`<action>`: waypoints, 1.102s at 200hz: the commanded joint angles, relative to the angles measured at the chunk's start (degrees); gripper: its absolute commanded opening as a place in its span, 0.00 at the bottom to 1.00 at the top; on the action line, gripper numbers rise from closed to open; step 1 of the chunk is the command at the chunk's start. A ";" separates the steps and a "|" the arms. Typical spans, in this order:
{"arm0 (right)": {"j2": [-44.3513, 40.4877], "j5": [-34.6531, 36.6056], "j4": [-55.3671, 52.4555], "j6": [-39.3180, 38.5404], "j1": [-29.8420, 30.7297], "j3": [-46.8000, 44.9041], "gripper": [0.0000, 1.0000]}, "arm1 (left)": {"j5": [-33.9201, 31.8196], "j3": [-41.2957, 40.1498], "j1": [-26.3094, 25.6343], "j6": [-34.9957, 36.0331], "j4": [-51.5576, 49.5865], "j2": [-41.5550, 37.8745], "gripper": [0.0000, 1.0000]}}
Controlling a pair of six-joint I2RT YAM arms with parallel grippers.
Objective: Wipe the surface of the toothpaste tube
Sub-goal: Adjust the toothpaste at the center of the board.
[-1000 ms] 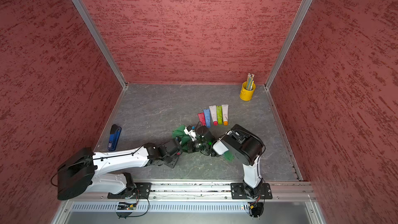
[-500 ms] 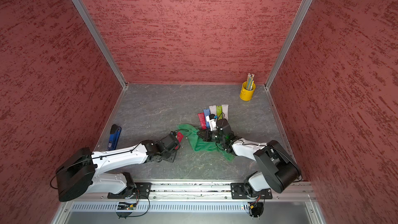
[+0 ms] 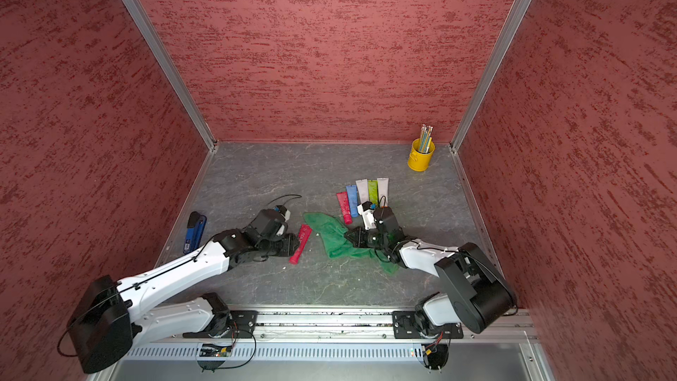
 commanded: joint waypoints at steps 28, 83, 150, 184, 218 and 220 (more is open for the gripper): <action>-1.90 -2.23 0.09 -1.61 -1.09 -1.26 0.00 | 15.42 -4.47 7.03 -0.73 8.57 4.43 0.46; -2.16 -3.79 1.28 -1.08 -1.16 -1.70 0.00 | 13.63 -5.41 7.14 0.17 10.75 10.28 0.36; -2.37 -4.41 1.58 -1.08 -1.16 -1.88 0.00 | 9.63 -2.25 5.33 0.77 8.35 17.22 0.31; -3.12 -4.93 1.82 -0.91 -1.15 -2.28 0.00 | 3.66 0.79 1.30 0.23 4.50 18.90 0.20; -4.07 -5.29 1.69 -0.95 -1.14 -2.66 0.00 | -5.48 5.23 -3.26 -0.38 -2.62 19.92 0.00; -4.18 -5.29 1.67 -0.99 -1.16 -2.67 0.00 | -6.18 5.52 -3.42 -0.31 -3.30 19.83 0.00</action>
